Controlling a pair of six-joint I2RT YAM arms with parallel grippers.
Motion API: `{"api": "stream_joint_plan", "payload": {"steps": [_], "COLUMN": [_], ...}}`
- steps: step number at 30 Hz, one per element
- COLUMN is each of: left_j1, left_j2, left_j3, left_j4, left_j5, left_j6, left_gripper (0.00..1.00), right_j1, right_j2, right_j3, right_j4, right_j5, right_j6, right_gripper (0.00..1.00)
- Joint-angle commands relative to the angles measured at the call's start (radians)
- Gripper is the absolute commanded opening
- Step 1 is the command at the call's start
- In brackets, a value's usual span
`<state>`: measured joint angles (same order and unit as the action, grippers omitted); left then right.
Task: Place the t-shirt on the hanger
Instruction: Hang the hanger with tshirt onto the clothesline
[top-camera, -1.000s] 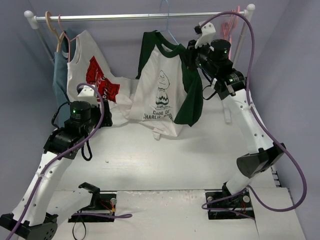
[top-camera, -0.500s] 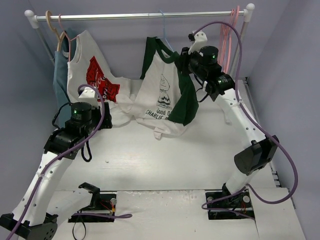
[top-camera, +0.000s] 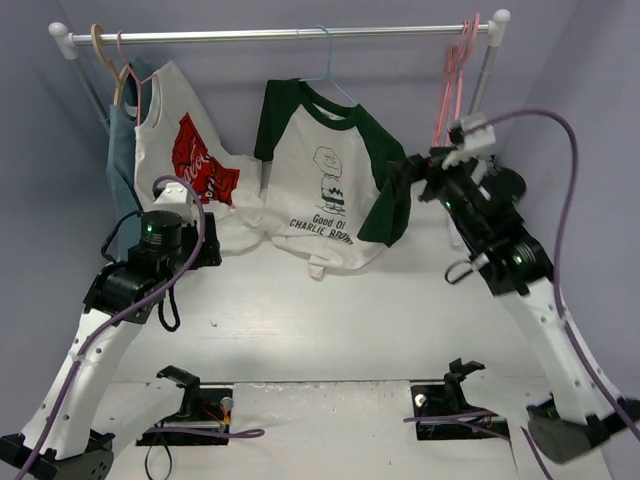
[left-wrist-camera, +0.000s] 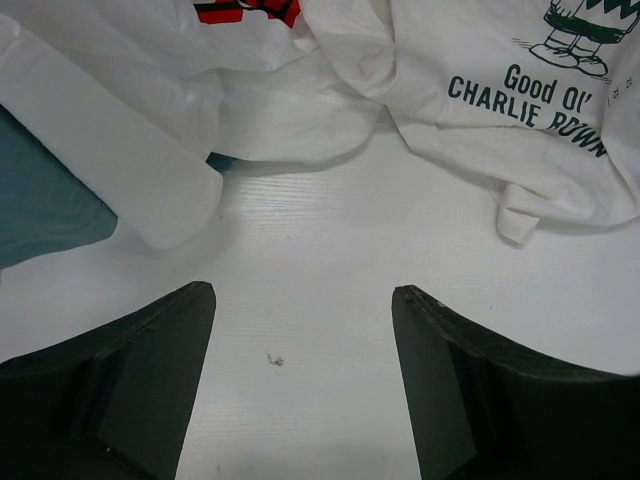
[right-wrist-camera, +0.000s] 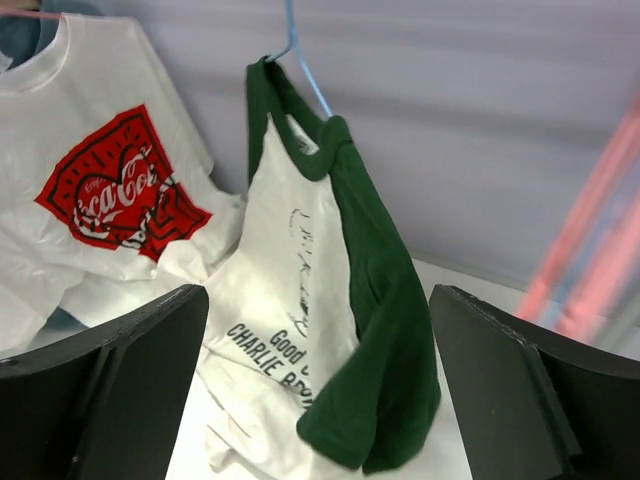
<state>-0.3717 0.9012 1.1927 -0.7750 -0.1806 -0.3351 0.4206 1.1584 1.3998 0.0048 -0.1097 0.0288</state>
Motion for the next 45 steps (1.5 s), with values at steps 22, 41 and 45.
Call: {"api": "stream_joint_plan", "payload": {"steps": [22, 41, 45], "left_j1": [0.005, 0.008, 0.022], "left_j2": [-0.367, -0.392, -0.381], "left_j3": [-0.324, -0.459, -0.463], "left_j4": [0.006, 0.100, 0.108], "left_j5": [-0.143, -0.138, -0.132], "left_j6": [-0.035, -0.041, -0.033], "left_gripper": [0.72, 0.71, 0.71], "right_j1": [0.003, 0.003, 0.003], "right_j2": [-0.684, -0.720, -0.718], "right_j3": [-0.512, -0.545, -0.548], "right_j4": [-0.272, -0.229, -0.230], "right_j5": [0.261, 0.317, 0.318], "right_j6": [0.169, 0.244, 0.246], "right_gripper": [1.00, 1.00, 1.00]}}
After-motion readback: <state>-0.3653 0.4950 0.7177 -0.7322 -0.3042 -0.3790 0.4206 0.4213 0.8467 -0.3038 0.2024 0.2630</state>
